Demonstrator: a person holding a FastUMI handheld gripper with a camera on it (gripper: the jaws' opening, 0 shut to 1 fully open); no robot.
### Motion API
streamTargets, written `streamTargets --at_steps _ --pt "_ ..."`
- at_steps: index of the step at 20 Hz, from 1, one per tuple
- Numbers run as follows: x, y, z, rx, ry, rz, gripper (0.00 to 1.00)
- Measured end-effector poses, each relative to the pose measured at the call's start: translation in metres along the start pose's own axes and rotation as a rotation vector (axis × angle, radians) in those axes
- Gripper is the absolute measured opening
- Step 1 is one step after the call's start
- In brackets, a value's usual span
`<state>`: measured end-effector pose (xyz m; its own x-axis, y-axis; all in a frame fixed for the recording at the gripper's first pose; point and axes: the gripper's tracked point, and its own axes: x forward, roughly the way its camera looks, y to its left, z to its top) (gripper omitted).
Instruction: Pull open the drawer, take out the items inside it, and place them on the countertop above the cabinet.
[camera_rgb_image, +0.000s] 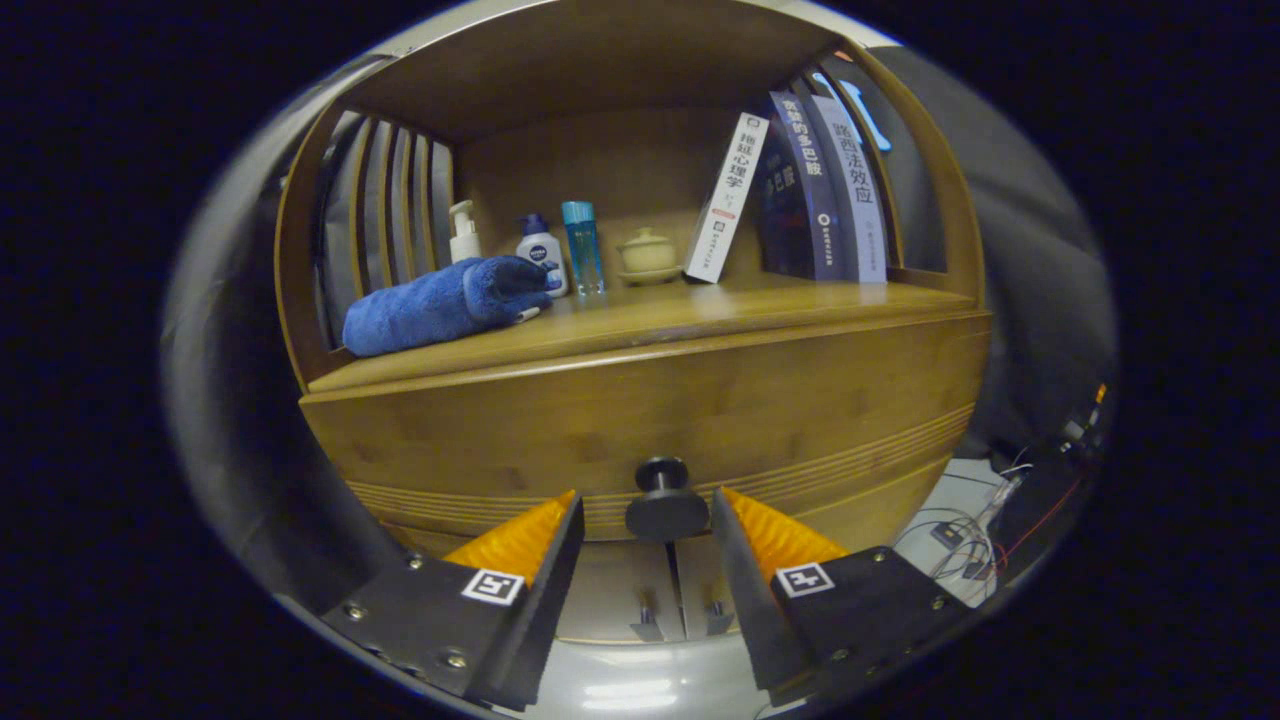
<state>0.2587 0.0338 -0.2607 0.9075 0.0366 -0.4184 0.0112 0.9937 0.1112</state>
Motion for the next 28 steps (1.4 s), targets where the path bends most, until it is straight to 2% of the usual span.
streamTargets --at_steps 1,4,9,11,20,28 --pt "0.007 -0.007 0.000 -0.007 0.004 -0.016 0.69" --pt "0.012 -0.008 -0.002 -0.040 0.026 0.004 0.44" --pt "0.010 -0.009 -0.003 -0.026 0.025 -0.033 0.41" --pt "0.006 -0.008 -0.004 -0.020 0.027 -0.042 0.34" --pt "-0.035 -0.009 -0.017 0.002 0.024 -0.080 0.34" --pt "-0.066 -0.011 -0.027 0.022 0.010 -0.079 0.34"
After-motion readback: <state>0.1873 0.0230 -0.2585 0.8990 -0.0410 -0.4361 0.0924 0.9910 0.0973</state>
